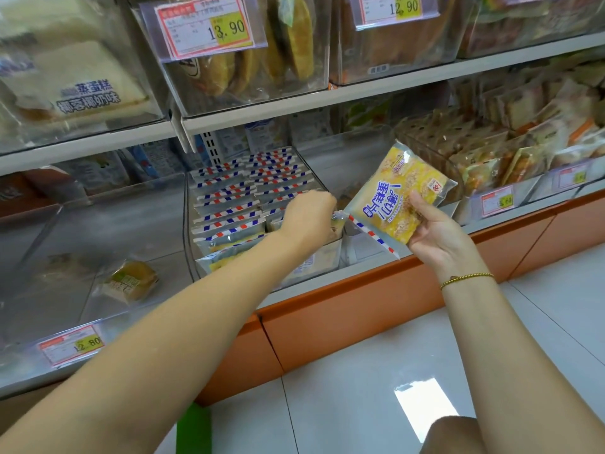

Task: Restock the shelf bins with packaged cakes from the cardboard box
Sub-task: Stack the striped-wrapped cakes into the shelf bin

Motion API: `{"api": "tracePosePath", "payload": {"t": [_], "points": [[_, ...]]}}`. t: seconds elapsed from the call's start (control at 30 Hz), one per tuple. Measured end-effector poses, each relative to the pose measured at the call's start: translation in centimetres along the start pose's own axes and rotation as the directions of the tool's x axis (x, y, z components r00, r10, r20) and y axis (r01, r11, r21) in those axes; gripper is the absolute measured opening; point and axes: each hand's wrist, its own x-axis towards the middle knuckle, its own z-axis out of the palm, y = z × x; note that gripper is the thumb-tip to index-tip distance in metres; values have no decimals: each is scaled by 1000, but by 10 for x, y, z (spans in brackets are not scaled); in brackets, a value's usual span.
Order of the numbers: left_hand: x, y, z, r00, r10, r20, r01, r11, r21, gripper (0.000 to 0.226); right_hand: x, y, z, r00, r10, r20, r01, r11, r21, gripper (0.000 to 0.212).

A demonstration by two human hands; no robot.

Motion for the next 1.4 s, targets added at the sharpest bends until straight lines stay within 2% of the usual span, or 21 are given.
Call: {"api": "tracePosePath", "payload": {"t": [0.1,0.17,0.23,0.33,0.43,0.63,0.83,0.9,0.97,1.0,1.03,1.13,1.2,1.3,1.4], "points": [[-10,-8,5,1000,-22,20,23,999,-46,26,-2,1,0,1000,1,13,-1,1000,-15,30],[-15,-12,2,998,-24,50,27,998,-64,34,-4,2,1,999,12,44,-10,998,-61,21],[-21,-16,-2,997,-30,68,28,999,28,38,-4,2,2,997,22,68,-16,996,-89,15],[-30,-26,-7,997,-71,30,62,974,216,21,-3,2,1,998,23,66,-17,996,-90,16],[-36,-37,-10,993,-103,66,86,972,220,22,0,4,0,998,36,49,-31,995,-98,18],[-30,-22,-3,999,-20,46,5,953,303,13,0,13,8,996,56,69,-47,992,-117,21],[-28,-22,-10,993,-13,114,-1,993,117,32,-6,22,22,994,48,97,-34,990,-140,19],[-52,-33,-21,1000,-29,11,29,1000,-3,43,-7,20,23,992,42,118,-22,986,-168,24],[-88,-48,-28,984,-63,-168,45,993,-112,36,-7,19,22,990,35,133,-7,980,-199,31],[-106,-57,-26,975,-72,-211,50,993,-109,31,-7,18,21,990,32,135,-3,978,-211,34],[-122,-66,-22,976,-81,-200,68,995,-73,30,-7,18,21,991,33,132,-4,976,-217,35],[-144,-93,1,987,-159,-1,159,987,35,35,-7,22,25,992,41,118,-15,976,-216,37],[-141,-98,8,977,-193,88,191,981,25,40,-8,25,29,993,47,111,-24,980,-198,35],[-125,-97,10,973,-177,152,172,984,43,41,-9,28,35,991,54,120,-30,980,-197,29],[-107,-98,3,943,-162,289,163,986,20,34,-12,27,36,990,35,136,-4,975,-220,27]]}}
